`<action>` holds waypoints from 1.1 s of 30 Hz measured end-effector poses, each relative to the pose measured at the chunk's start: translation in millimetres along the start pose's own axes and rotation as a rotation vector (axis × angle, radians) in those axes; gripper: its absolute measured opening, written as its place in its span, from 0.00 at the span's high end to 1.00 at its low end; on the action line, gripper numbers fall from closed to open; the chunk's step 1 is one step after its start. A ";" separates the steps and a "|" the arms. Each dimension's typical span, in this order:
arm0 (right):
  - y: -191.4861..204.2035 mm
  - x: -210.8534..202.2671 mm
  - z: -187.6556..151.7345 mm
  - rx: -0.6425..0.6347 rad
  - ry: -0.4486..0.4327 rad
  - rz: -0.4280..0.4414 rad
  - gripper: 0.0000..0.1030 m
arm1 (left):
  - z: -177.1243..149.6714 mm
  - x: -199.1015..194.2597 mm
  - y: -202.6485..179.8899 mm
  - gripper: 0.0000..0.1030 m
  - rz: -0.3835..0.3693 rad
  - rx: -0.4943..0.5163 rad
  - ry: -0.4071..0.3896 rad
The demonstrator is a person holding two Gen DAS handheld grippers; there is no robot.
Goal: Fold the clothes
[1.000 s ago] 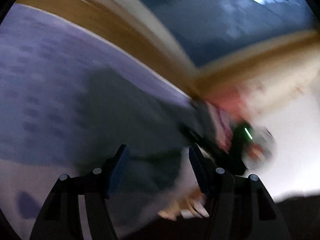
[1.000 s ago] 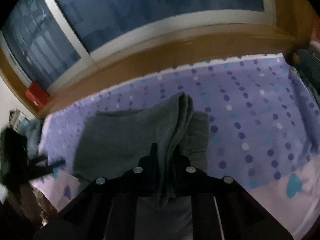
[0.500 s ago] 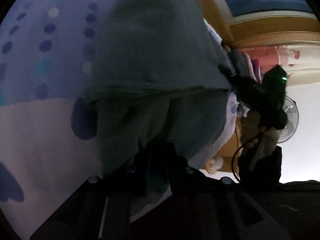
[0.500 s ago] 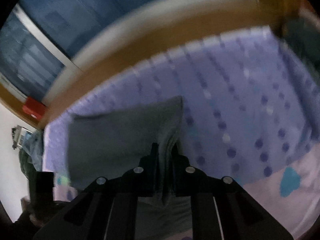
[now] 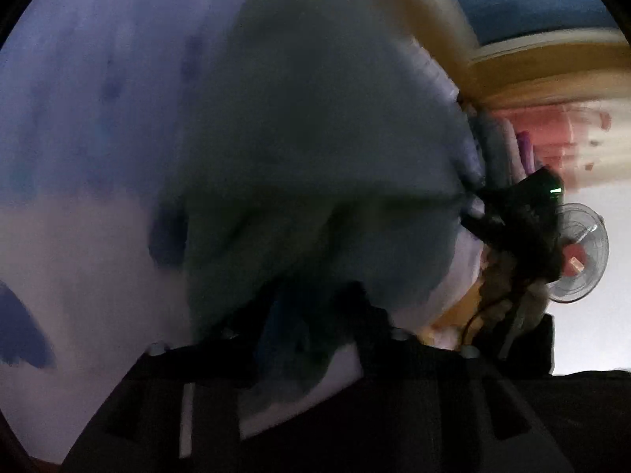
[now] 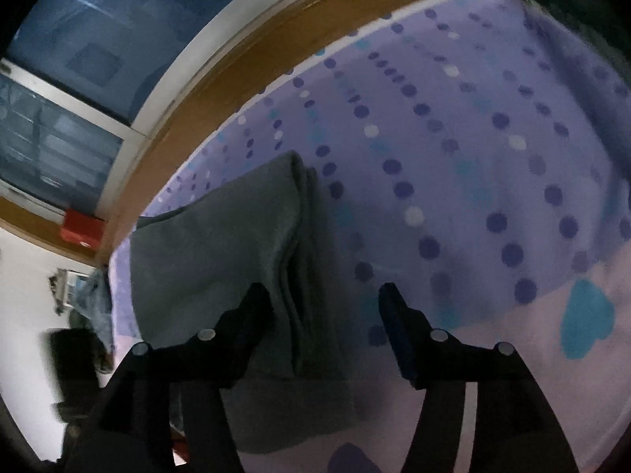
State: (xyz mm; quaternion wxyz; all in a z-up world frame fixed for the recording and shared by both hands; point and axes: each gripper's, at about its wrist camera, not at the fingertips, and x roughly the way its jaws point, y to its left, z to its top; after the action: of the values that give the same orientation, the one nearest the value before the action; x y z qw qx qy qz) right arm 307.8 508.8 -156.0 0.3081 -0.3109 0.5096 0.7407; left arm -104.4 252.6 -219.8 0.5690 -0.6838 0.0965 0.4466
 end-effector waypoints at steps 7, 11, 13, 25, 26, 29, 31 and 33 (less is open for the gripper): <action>0.4 0.7 -0.9 -0.003 0.003 0.013 0.41 | 14.3 -56.8 -13.5 0.70 -0.106 0.025 -0.204; 18.7 -19.0 -10.4 -0.096 -0.108 0.028 0.41 | 45.7 -55.1 -1.6 0.70 -0.056 -0.029 -0.227; 45.5 -41.1 -26.7 -0.275 -0.178 0.092 0.42 | 52.9 -50.4 -0.5 0.70 -0.058 -0.029 -0.227; 143.7 58.6 -110.5 -0.883 0.130 0.087 0.90 | 36.5 -46.6 28.2 0.84 0.009 0.027 -0.230; 137.6 58.7 -110.7 -0.855 0.138 0.082 0.94 | 34.5 -47.7 30.1 0.85 0.009 0.030 -0.232; 126.0 46.7 -108.3 -0.775 0.172 0.073 0.94 | 32.8 -45.5 24.7 0.84 0.009 0.034 -0.194; 122.2 35.4 -108.1 -0.755 0.189 0.064 0.90 | 30.1 -41.3 1.5 0.72 0.013 0.124 -0.117; 116.4 17.6 -99.0 -0.712 0.194 0.107 0.73 | 19.1 -50.3 -21.3 0.65 -0.062 0.261 -0.050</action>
State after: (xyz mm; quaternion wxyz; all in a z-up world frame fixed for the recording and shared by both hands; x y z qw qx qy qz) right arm 221.4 383.7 -132.5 0.0921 -0.4403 0.2624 0.8537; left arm -129.6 257.3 -167.9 0.6688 -0.5955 0.1182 0.4291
